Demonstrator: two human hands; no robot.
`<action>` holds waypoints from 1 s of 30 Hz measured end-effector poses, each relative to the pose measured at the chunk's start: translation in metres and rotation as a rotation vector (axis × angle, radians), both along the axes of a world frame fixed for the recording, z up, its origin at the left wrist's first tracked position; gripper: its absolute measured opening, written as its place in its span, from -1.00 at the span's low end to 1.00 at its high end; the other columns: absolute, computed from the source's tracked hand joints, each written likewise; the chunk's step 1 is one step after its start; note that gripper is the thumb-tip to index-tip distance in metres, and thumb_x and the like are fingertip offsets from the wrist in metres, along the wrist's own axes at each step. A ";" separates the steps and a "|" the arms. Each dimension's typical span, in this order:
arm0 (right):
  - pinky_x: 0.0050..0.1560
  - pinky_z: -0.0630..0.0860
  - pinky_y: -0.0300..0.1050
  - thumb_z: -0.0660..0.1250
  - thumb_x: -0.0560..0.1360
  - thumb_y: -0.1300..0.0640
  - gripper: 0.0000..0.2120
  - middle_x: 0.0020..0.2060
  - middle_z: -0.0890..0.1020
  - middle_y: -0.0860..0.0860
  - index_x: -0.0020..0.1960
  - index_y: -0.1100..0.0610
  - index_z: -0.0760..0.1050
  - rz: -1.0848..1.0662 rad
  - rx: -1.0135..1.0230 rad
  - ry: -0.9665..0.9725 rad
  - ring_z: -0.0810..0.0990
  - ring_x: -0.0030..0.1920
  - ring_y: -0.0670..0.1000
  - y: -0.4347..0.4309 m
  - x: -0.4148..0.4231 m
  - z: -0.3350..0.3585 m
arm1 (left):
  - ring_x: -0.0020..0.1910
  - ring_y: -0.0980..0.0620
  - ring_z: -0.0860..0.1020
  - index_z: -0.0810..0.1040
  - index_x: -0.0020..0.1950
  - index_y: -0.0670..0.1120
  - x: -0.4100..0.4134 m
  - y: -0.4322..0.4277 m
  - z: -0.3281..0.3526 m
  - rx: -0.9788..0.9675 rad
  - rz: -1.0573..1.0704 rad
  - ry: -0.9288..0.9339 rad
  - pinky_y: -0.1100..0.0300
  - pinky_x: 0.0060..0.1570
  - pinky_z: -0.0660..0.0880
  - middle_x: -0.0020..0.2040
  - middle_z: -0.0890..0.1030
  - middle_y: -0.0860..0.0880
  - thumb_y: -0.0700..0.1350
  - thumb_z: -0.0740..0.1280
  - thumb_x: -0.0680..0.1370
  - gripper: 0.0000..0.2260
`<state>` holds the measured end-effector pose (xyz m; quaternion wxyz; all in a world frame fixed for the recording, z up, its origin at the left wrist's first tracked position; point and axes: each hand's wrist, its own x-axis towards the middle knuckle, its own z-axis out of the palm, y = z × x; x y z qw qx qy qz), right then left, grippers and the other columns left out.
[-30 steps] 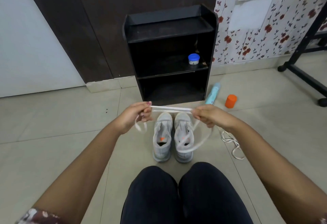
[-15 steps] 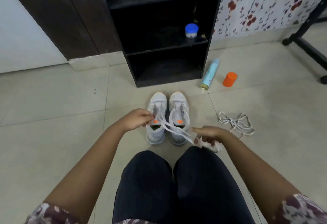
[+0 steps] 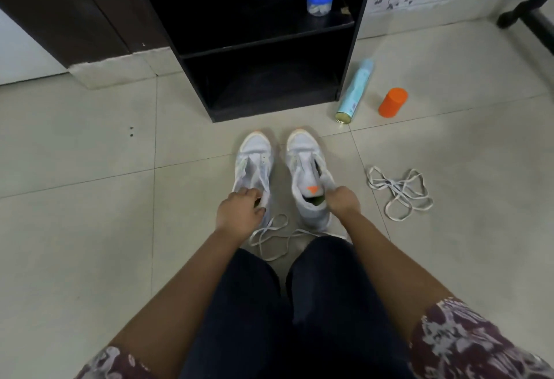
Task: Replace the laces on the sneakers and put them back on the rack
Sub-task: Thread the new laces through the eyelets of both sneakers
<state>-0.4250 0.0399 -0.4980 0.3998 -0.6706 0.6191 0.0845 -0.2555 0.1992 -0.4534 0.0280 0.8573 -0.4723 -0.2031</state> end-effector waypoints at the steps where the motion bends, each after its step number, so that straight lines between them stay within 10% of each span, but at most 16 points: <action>1: 0.14 0.42 -0.03 0.07 0.65 -0.03 -0.52 0.18 0.56 0.29 0.20 0.37 0.49 -0.016 -0.013 0.021 0.52 0.22 0.25 -0.007 -0.012 0.001 | 0.15 -0.10 0.50 0.45 0.31 -0.04 -0.001 -0.001 -0.007 0.011 -0.012 0.005 0.08 -0.01 0.45 0.23 0.51 -0.06 -0.03 0.25 0.55 -0.67; 10: 0.12 0.40 0.04 0.12 0.60 -0.14 -0.44 0.17 0.55 0.25 0.39 0.28 0.27 -0.050 -0.221 0.220 0.52 0.20 0.25 -0.022 -0.067 0.037 | 0.04 -0.18 0.54 0.45 0.31 -0.10 -0.005 -0.001 -0.030 -0.040 -0.054 -0.046 0.08 -0.03 0.39 0.16 0.55 -0.12 -0.19 0.29 0.49 -0.62; 14: -0.11 0.29 -0.05 0.13 0.60 0.13 -0.77 -0.04 0.57 0.20 0.18 0.25 0.31 -0.037 -0.256 -0.169 0.54 -0.02 0.22 0.026 -0.042 0.051 | -0.26 -0.24 0.60 0.60 -0.02 -0.17 -0.015 0.016 -0.029 -0.085 -0.093 -0.007 0.12 -0.27 0.43 -0.19 0.62 -0.21 -0.29 0.42 0.25 -0.69; 20: -0.10 0.50 -0.04 0.15 0.57 0.34 -0.89 -0.18 0.60 0.13 0.01 0.20 0.41 -0.057 0.129 -0.537 0.54 -0.28 0.00 0.068 0.008 0.013 | 0.19 -0.16 0.51 0.29 0.41 -0.08 -0.061 0.046 -0.017 0.283 -0.155 0.009 0.08 0.02 0.45 0.30 0.47 -0.10 -0.05 0.23 0.56 -0.57; 25: 0.03 0.54 -0.01 0.29 0.48 0.32 -0.84 -0.17 0.64 0.07 -0.04 0.11 0.56 -0.171 0.047 -0.445 0.57 -0.18 0.04 0.058 0.019 -0.010 | 0.04 -0.06 0.54 0.55 0.14 0.04 -0.052 0.034 -0.004 -0.052 0.056 -0.026 0.12 -0.06 0.46 0.06 0.59 0.00 0.03 0.20 0.55 -0.77; 30: -0.12 0.43 -0.15 0.36 0.43 0.25 -0.56 -0.22 0.62 0.03 0.24 0.11 0.29 -0.177 -0.070 -0.392 0.59 -0.16 0.05 0.053 0.025 -0.011 | 0.17 -0.07 0.42 0.56 0.20 0.07 -0.021 -0.009 -0.021 -0.065 0.122 -0.034 0.10 0.12 0.33 0.15 0.52 -0.01 -0.06 0.23 0.56 -0.75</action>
